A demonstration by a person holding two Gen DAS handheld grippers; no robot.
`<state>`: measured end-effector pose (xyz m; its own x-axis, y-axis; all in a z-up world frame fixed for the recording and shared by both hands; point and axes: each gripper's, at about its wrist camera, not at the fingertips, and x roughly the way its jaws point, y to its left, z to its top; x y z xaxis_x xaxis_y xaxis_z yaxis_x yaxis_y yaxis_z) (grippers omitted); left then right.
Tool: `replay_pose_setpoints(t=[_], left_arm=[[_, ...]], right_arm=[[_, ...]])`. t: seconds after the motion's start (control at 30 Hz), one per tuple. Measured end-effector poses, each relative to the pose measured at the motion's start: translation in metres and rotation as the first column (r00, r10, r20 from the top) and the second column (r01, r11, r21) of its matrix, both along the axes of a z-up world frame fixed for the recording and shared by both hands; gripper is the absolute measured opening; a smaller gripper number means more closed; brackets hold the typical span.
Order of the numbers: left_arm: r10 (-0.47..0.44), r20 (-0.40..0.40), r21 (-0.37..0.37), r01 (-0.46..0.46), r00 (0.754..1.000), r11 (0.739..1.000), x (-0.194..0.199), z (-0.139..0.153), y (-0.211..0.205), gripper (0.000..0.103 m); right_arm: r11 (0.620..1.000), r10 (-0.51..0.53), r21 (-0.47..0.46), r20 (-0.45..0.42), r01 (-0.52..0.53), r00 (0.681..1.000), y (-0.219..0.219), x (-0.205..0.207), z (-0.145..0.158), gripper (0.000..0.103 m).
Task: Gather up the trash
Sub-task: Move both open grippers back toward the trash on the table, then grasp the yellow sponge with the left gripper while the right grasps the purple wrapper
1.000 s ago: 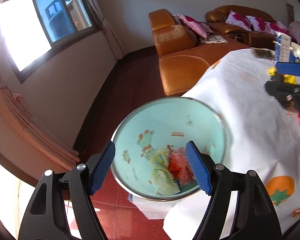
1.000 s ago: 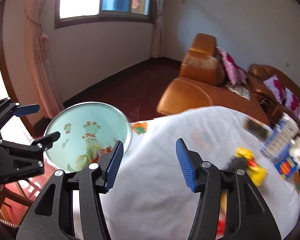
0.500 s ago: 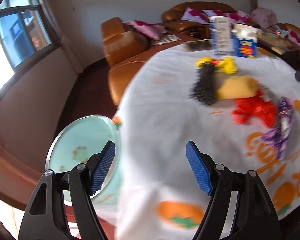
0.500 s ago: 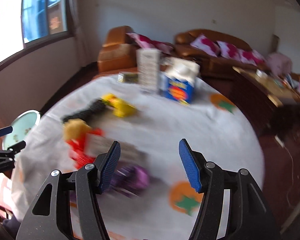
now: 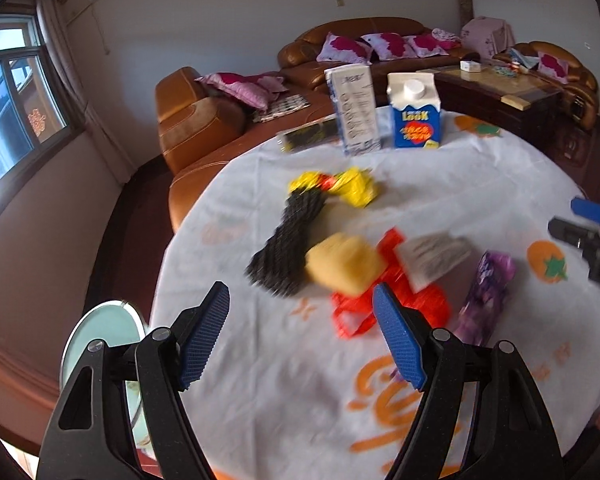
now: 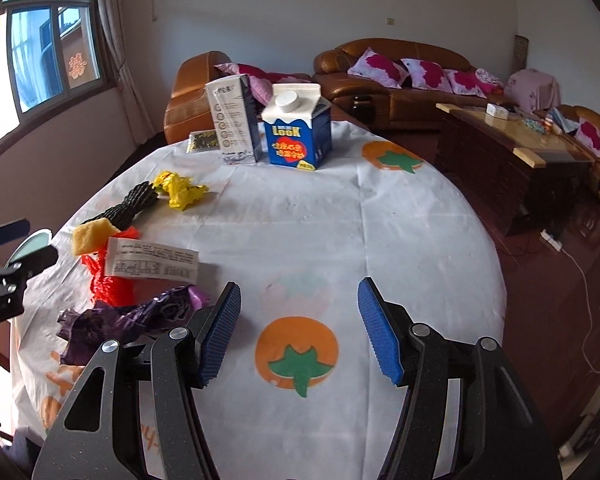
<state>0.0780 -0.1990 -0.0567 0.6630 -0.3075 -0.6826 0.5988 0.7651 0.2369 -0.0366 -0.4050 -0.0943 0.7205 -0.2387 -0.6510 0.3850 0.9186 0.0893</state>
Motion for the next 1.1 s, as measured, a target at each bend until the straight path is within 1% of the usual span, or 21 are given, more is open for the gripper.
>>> replay_pose_setpoints(t=[0.07,0.13,0.17,0.2,0.23,0.27,0.3,0.33,0.47,0.53,0.67,0.7,0.77,0.83,0.9,0.97,1.07,1.1], left_arm=[[-0.009,-0.023,-0.006,0.009,1.0,1.0,0.004,-0.004,-0.011,0.073],[-0.01,-0.045,0.004,0.011,0.999,1.0,0.009,-0.011,-0.022,0.073],[-0.009,-0.06,0.01,0.01,0.998,1.0,0.011,-0.015,-0.026,0.069],[-0.02,-0.087,0.012,0.021,0.996,1.0,0.014,-0.021,-0.028,0.052],[-0.028,-0.107,0.015,0.03,0.994,0.999,0.015,-0.024,-0.028,0.042],[-0.04,-0.143,0.012,0.042,0.989,0.999,0.016,-0.029,-0.027,0.028],[-0.05,-0.161,0.003,0.051,0.986,0.999,0.016,-0.031,-0.026,0.018],[-0.054,-0.164,0.002,0.055,0.985,0.998,0.016,-0.031,-0.025,0.011],[-0.065,-0.149,-0.006,0.065,0.987,0.998,0.01,-0.028,-0.013,0.007],[-0.07,-0.125,-0.01,0.069,0.99,0.998,0.006,-0.022,-0.006,0.006],[-0.068,-0.096,-0.051,0.064,0.993,0.997,-0.002,-0.004,0.014,0.006],[-0.067,-0.083,-0.069,0.062,0.994,0.996,-0.006,0.003,0.022,0.006],[-0.061,-0.052,-0.08,0.057,0.997,0.995,-0.011,0.012,0.033,0.006],[-0.054,-0.025,-0.066,0.052,0.998,0.996,-0.015,0.014,0.042,0.006],[-0.04,-0.014,-0.041,0.039,0.999,0.998,-0.016,0.01,0.054,0.006],[-0.025,-0.002,-0.012,0.025,1.0,1.0,-0.016,0.005,0.063,0.006],[0.004,-0.037,0.013,-0.004,0.999,1.0,-0.007,-0.008,0.082,0.006],[0.01,-0.042,0.018,-0.01,0.999,1.0,-0.006,-0.01,0.086,0.006]], right_arm=[[1.0,-0.014,0.006,0.0,0.014,1.0,-0.004,-0.003,-0.001,0.061],[1.0,-0.02,0.01,0.002,0.02,1.0,-0.006,-0.005,-0.002,0.066],[1.0,-0.019,0.013,0.006,0.019,1.0,-0.006,-0.006,-0.002,0.067],[1.0,-0.016,0.017,0.01,0.016,1.0,-0.006,-0.007,-0.002,0.067],[1.0,-0.013,0.02,0.011,0.013,1.0,-0.006,-0.007,-0.002,0.067],[1.0,-0.01,0.024,0.013,0.009,1.0,-0.007,-0.008,-0.002,0.067],[1.0,-0.007,0.028,0.015,0.006,1.0,-0.006,-0.007,-0.002,0.067],[0.999,-0.002,0.035,0.019,0.001,1.0,-0.006,-0.007,-0.002,0.067],[0.999,0.011,0.041,0.016,-0.012,1.0,-0.003,-0.003,-0.004,0.067],[0.999,0.019,0.039,0.013,-0.019,1.0,0.001,-0.002,-0.004,0.067],[0.999,0.032,0.041,0.012,-0.033,0.999,0.007,0.001,-0.002,0.067],[0.998,0.04,0.041,0.013,-0.041,0.999,0.01,0.003,-0.001,0.067],[0.997,0.054,0.047,0.015,-0.055,0.998,0.015,0.006,0.0,0.067],[0.996,0.076,0.052,0.016,-0.076,0.997,0.022,0.011,0.001,0.067],[0.994,0.099,0.053,0.015,-0.1,0.995,0.03,0.018,0.002,0.067],[0.993,0.113,0.038,-0.012,-0.112,0.994,0.036,0.03,-0.001,0.067],[0.99,0.124,0.07,-0.044,-0.12,0.991,0.035,0.044,-0.008,0.067],[0.988,0.138,0.083,-0.067,-0.133,0.988,0.036,0.049,-0.012,0.067]])
